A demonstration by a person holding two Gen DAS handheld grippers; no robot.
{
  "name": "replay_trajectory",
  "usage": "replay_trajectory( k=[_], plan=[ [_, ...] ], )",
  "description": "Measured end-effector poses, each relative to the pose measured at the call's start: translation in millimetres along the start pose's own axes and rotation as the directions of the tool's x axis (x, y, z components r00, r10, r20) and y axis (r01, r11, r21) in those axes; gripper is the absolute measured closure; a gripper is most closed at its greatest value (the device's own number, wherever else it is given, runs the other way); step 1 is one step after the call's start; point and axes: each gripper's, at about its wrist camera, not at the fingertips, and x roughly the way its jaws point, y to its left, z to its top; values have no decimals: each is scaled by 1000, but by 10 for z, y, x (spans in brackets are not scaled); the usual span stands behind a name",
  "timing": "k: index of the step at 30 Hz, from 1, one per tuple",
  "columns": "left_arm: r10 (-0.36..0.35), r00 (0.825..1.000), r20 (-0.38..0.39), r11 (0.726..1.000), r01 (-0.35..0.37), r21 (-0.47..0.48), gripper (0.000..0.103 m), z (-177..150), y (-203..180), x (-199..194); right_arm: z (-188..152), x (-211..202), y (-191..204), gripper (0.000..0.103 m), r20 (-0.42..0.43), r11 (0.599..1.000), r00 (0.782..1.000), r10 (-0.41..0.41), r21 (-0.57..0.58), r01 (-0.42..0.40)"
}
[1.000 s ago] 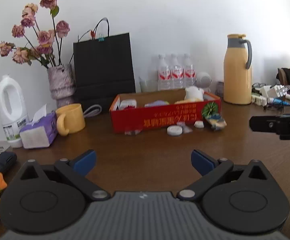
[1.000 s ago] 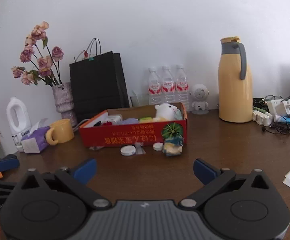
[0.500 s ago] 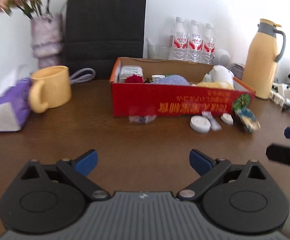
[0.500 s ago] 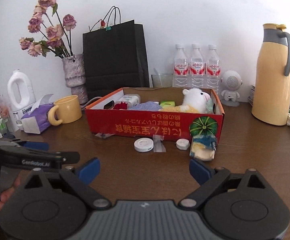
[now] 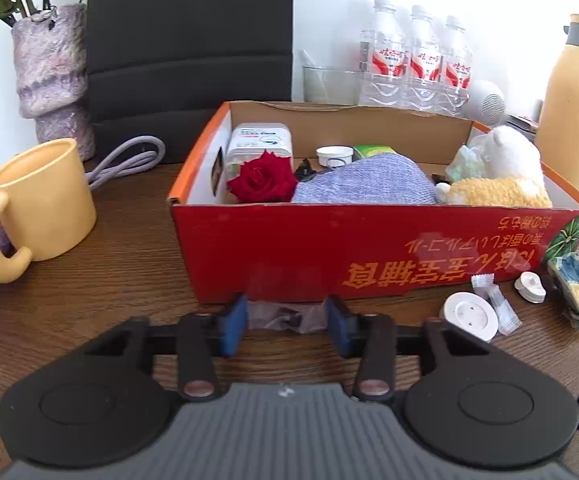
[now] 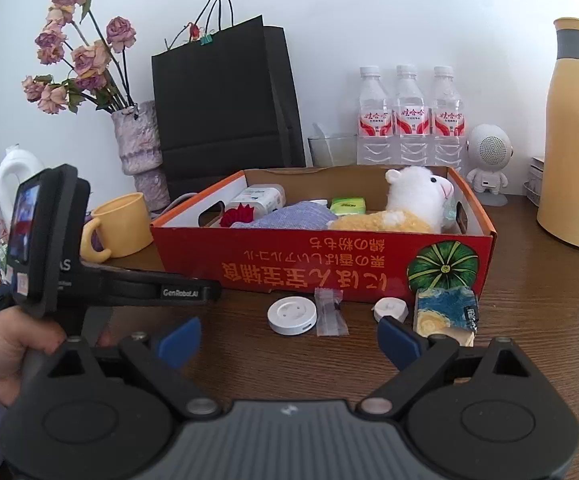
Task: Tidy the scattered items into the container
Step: 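Grasp a clear packet with left while right grasps a white round disc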
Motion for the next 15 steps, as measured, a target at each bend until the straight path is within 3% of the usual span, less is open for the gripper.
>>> replay_trajectory(
  k=[2,3,4,10,14,15],
  plan=[
    [-14,1000,4,999,14,-32,73,-4,58,-10,19,71,7,8,-8,1000,1000,-3,-13,3],
    [-14,1000,6,999,14,-50,87,-10,91,-19,31,107,18,8,-11,1000,1000,-5,-23,4],
    [-13,1000,6,998,14,-65,92,-20,120,-34,45,143,32,8,-15,999,1000,-2,-35,1],
    [4,1000,25,994,-1,-106,93,-203,166,-318,144,446,198,14,-60,989,998,15,-147,-24],
    [-16,997,73,992,25,-123,93,-250,163,-506,161,707,296,33,-104,978,995,4,-209,-26],
    [-20,996,84,992,30,-124,93,-238,163,-534,168,758,334,33,-100,972,995,-8,-234,-16]
  ],
)
